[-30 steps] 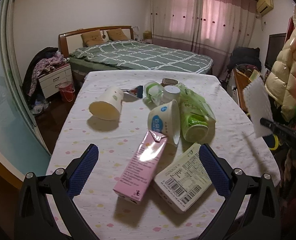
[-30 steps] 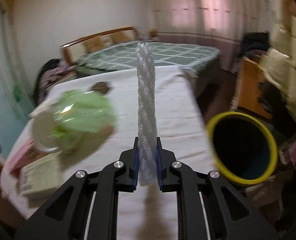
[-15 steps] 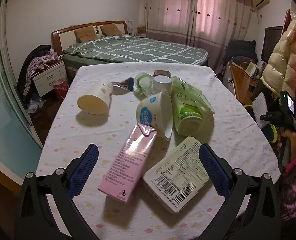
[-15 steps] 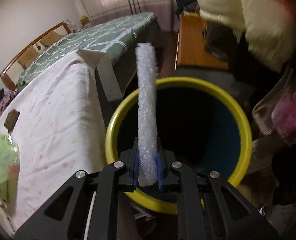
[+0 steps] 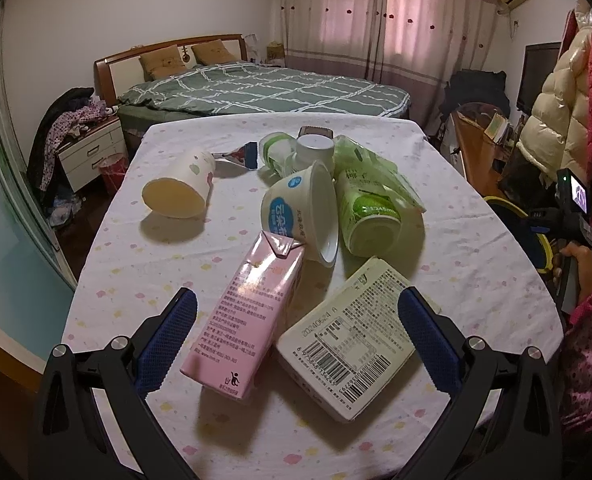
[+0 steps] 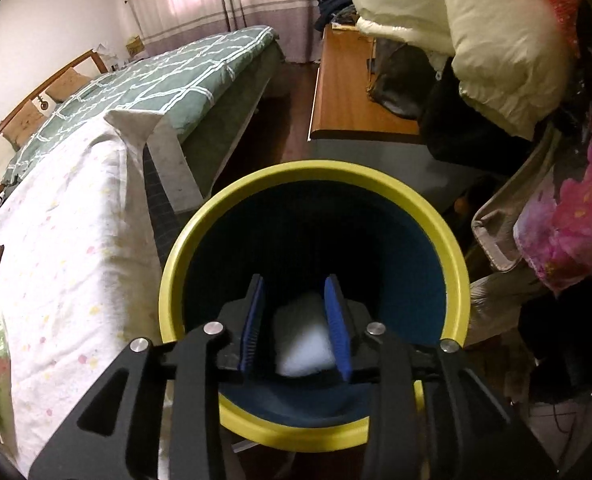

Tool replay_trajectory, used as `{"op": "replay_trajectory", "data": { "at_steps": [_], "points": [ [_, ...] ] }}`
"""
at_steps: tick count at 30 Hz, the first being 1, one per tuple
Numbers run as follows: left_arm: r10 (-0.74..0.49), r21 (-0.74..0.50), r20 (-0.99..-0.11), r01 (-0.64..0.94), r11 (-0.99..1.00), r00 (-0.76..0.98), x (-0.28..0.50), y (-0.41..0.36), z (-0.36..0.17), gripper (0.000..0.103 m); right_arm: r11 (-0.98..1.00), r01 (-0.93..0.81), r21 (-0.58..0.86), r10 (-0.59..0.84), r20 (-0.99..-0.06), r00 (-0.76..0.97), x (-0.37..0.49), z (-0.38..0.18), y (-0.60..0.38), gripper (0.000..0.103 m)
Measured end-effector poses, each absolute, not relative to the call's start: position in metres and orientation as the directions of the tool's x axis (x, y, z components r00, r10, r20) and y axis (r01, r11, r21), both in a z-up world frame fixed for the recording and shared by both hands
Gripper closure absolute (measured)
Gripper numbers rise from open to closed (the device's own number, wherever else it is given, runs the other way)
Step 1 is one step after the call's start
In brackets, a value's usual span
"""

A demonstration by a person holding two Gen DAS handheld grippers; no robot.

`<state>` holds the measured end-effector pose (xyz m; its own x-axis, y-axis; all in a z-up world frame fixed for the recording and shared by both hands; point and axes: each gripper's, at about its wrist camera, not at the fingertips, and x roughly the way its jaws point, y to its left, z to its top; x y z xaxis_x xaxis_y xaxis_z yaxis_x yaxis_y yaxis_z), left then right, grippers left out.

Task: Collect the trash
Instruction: 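Carry the foam net over the yellow bin and open the right gripper, then grasp the pink milk carton with the left gripper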

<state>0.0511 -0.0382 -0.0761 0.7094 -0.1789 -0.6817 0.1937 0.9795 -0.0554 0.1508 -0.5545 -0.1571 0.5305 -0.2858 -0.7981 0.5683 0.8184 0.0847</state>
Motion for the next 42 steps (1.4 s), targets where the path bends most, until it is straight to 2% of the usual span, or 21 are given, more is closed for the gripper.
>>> {"op": "replay_trajectory", "data": {
  "at_steps": [6, 15, 23, 24, 28, 31, 35, 42],
  "points": [
    [-0.192, -0.040, -0.698, 0.230, 0.972, 0.690, 0.051, -0.044, -0.081, 0.004, 0.843, 0.531, 0.089, -0.280, -0.770, 0.574, 0.141, -0.145, -0.534, 0.062],
    [-0.132, -0.046, -0.725, 0.144, 0.989, 0.677, 0.065, -0.012, -0.094, 0.005, 0.878, 0.468, 0.100, -0.242, -0.751, 0.615, 0.138, -0.137, -0.505, 0.061],
    [-0.140, -0.058, -0.778, 0.152, 0.987, 0.612, 0.076, 0.001, -0.115, 0.028, 0.889, 0.446, 0.102, -0.228, -0.746, 0.626, 0.137, -0.133, -0.491, 0.060],
    [-0.166, -0.091, -0.779, 0.153, 0.984, 0.605, 0.077, 0.006, -0.118, 0.028, 0.890, 0.444, 0.102, -0.227, -0.745, 0.627, 0.137, -0.133, -0.491, 0.060],
    [-0.220, -0.170, -0.775, 0.140, 0.975, 0.592, 0.082, 0.017, -0.121, 0.045, 0.896, 0.431, 0.105, -0.217, -0.744, 0.632, 0.136, -0.134, -0.487, 0.059],
    [-0.215, -0.166, -0.778, 0.137, 0.977, 0.591, 0.083, 0.019, -0.122, 0.049, 0.899, 0.424, 0.106, -0.211, -0.745, 0.633, 0.136, -0.134, -0.483, 0.059],
    [-0.213, -0.179, -0.781, 0.117, 0.977, 0.586, 0.085, 0.022, -0.124, 0.059, 0.901, 0.420, 0.110, -0.205, -0.744, 0.636, 0.135, -0.135, -0.480, 0.059],
    [-0.160, -0.134, -0.745, 0.091, 0.987, 0.648, 0.083, 0.019, -0.106, 0.063, 0.905, 0.408, 0.120, -0.195, -0.736, 0.648, 0.129, -0.131, -0.478, 0.059]
  ]
}}
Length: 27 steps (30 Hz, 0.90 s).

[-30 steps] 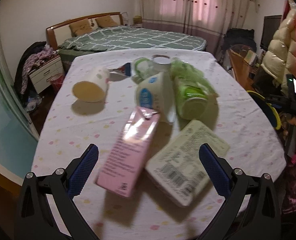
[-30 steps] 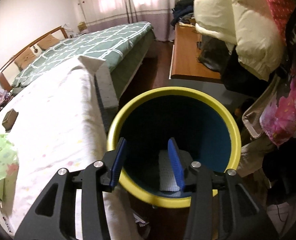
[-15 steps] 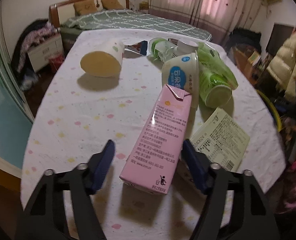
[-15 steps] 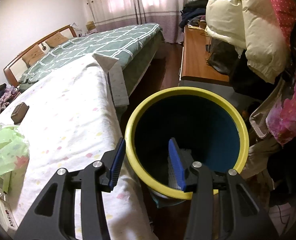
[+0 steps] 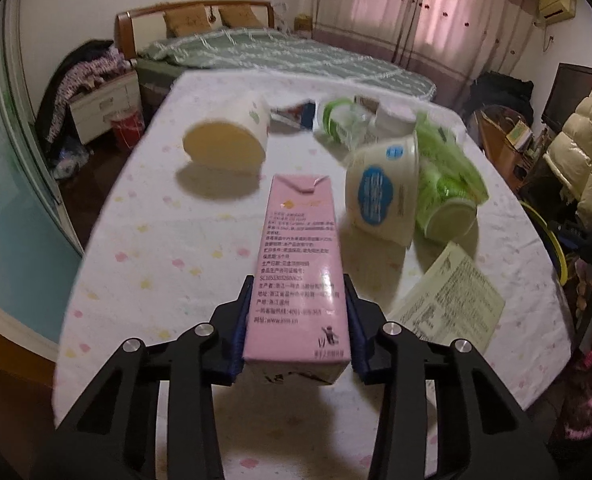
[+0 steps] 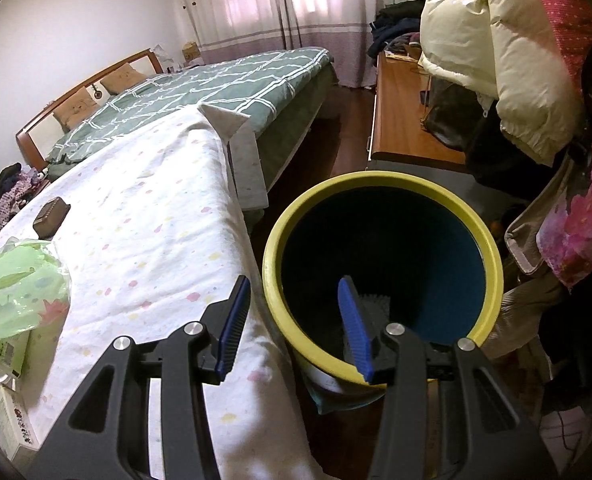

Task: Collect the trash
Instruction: 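Grasp the pink milk carton with the left gripper, then carry the pink carton over the yellow bin and open the left gripper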

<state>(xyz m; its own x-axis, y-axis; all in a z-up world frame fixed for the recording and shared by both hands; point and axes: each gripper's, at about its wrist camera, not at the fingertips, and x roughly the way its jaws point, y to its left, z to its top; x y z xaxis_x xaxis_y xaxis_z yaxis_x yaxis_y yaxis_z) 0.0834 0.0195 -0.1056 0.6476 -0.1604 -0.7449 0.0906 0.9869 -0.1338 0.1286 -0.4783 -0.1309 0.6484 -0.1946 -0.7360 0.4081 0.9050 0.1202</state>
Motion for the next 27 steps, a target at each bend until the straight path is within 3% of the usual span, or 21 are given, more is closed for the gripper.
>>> {"op": "replay_trajectory", "data": {
  "at_steps": [6, 14, 22, 27],
  "points": [
    [-0.162, -0.096, -0.672, 0.132, 0.987, 0.722, 0.072, 0.004, -0.062, 0.063, 0.907, 0.403, 0.126, -0.196, -0.719, 0.667, 0.117, -0.125, -0.481, 0.059],
    [-0.305, -0.080, -0.606, 0.325, 0.942, 0.735, 0.071, -0.065, -0.011, 0.063, 0.895, 0.424, 0.139, -0.213, -0.702, 0.680, 0.099, -0.124, -0.499, 0.059],
    [-0.394, -0.056, -0.595, 0.453, 0.890, 0.701, 0.091, -0.154, 0.010, 0.063, 0.865, 0.470, 0.175, -0.229, -0.695, 0.681, 0.077, -0.131, -0.533, 0.059],
    [-0.436, -0.020, -0.638, 0.552, 0.833, 0.635, 0.107, -0.234, -0.007, 0.063, 0.849, 0.499, 0.173, -0.260, -0.687, 0.679, 0.065, -0.134, -0.551, 0.059]
  ]
}}
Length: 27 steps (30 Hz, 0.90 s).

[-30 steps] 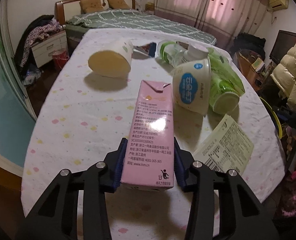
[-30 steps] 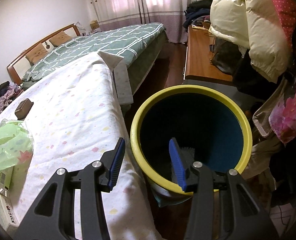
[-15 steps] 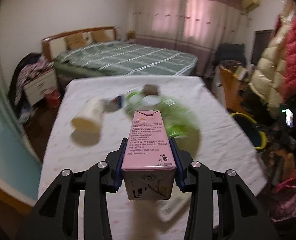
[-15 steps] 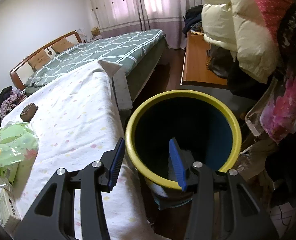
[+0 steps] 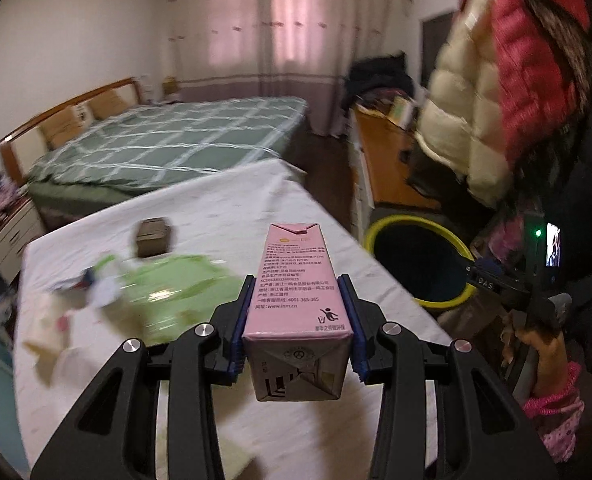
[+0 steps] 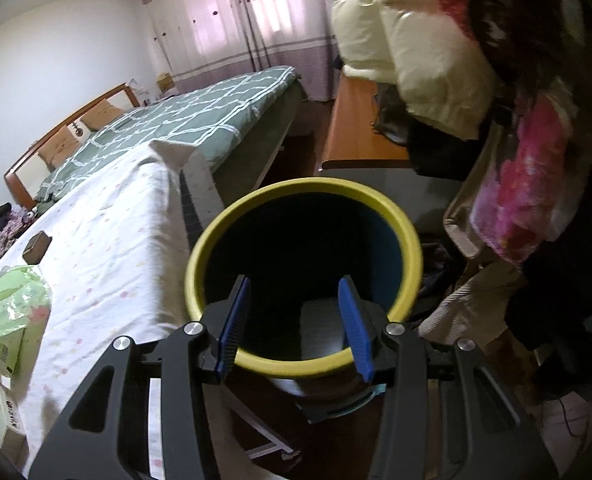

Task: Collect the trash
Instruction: 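Carry the pink carton over the yellow bin and open the left gripper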

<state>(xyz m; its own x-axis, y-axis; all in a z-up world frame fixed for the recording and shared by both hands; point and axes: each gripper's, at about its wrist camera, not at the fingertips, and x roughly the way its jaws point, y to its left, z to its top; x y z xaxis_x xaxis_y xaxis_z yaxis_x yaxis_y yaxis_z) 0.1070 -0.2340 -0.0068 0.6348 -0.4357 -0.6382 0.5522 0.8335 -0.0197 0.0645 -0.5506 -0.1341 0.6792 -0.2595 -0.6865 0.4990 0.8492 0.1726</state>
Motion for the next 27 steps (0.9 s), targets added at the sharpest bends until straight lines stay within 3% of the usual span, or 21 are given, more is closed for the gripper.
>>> {"op": "replay_trajectory", "data": {
  "at_steps": [15, 25, 27],
  "points": [
    [-0.482, -0.056, -0.771, 0.710, 0.702, 0.417, 0.162, -0.434, -0.084, 0.063, 0.799, 0.582, 0.154, -0.342, -0.679, 0.650, 0.023, -0.140, -0.593, 0.059],
    [-0.460, -0.072, -0.813, 0.722, 0.688, 0.358, 0.185, -0.497, -0.117, 0.062, 0.787, 0.598, 0.151, -0.346, -0.695, 0.630, 0.019, -0.148, -0.600, 0.055],
    [-0.452, -0.065, -0.814, 0.717, 0.694, 0.364, 0.189, -0.504, -0.121, 0.058, 0.787, 0.598, 0.149, -0.346, -0.696, 0.630, 0.019, -0.148, -0.600, 0.054]
  ]
}}
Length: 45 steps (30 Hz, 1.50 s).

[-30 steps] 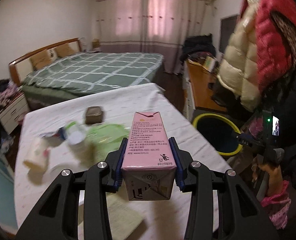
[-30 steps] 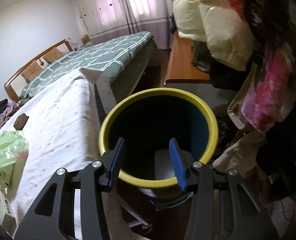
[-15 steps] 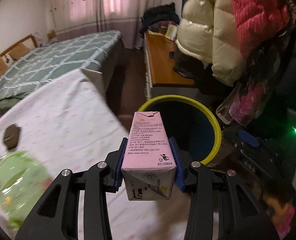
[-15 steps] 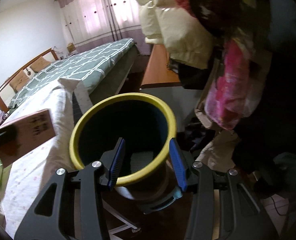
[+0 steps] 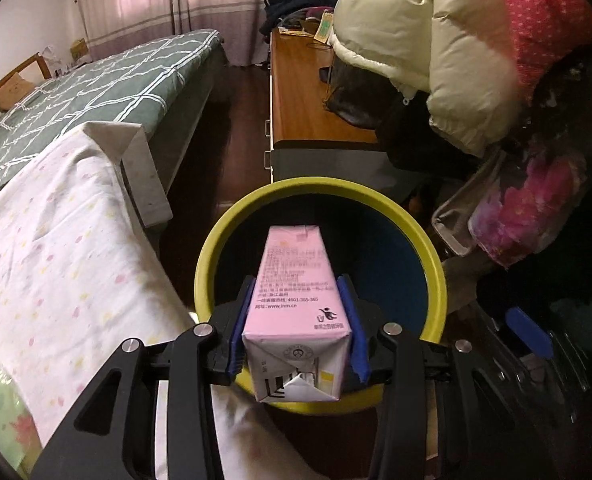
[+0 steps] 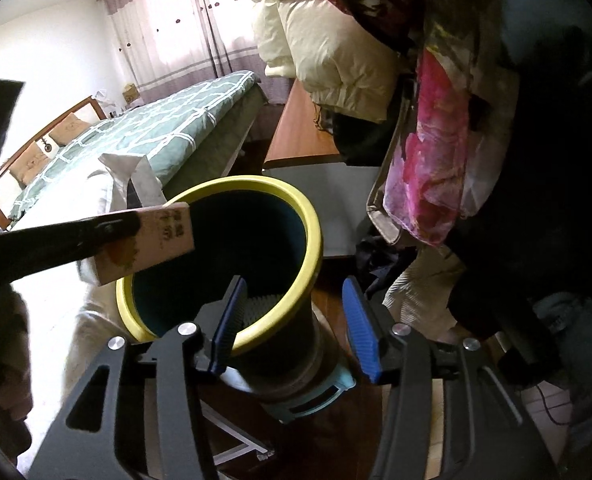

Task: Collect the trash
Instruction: 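Carry the pink carton over the yellow bin and open the left gripper, then grasp the green plastic bag with the right gripper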

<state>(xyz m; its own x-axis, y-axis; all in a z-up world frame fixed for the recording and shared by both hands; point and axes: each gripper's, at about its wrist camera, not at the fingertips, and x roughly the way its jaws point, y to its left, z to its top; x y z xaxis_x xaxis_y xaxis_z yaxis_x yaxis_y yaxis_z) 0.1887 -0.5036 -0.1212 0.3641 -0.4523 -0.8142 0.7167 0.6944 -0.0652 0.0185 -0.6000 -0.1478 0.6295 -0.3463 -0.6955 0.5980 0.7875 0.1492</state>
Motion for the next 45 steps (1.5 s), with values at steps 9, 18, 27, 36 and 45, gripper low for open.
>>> {"op": "replay_trajectory", "data": {
  "at_steps": [9, 18, 27, 36, 45],
  "points": [
    [-0.503, -0.069, -0.737, 0.690, 0.720, 0.452, 0.157, -0.430, -0.064, 0.019, 0.817, 0.558, 0.145, -0.320, -0.692, 0.647, 0.023, -0.144, -0.577, 0.053],
    [-0.409, -0.019, -0.628, 0.513, 0.858, 0.662, 0.112, -0.246, -0.010, 0.008, 0.901, 0.411, 0.138, -0.213, -0.685, 0.697, 0.050, -0.133, -0.514, 0.053],
    [-0.196, -0.057, -0.611, 0.205, 0.977, 0.767, 0.094, -0.075, -0.012, 0.008, 0.978, 0.168, 0.120, -0.041, -0.686, 0.727, 0.092, -0.117, -0.415, 0.052],
    [-0.112, -0.104, -0.590, 0.062, 0.993, 0.799, 0.083, 0.006, -0.014, 0.008, 0.986, -0.135, 0.095, 0.164, -0.653, 0.739, 0.122, -0.089, -0.298, 0.052],
    [-0.136, -0.124, -0.610, 0.076, 0.989, 0.780, 0.086, 0.008, -0.029, 0.008, 0.973, -0.229, -0.013, 0.163, -0.663, 0.731, 0.159, -0.087, -0.223, 0.053]
  ]
}}
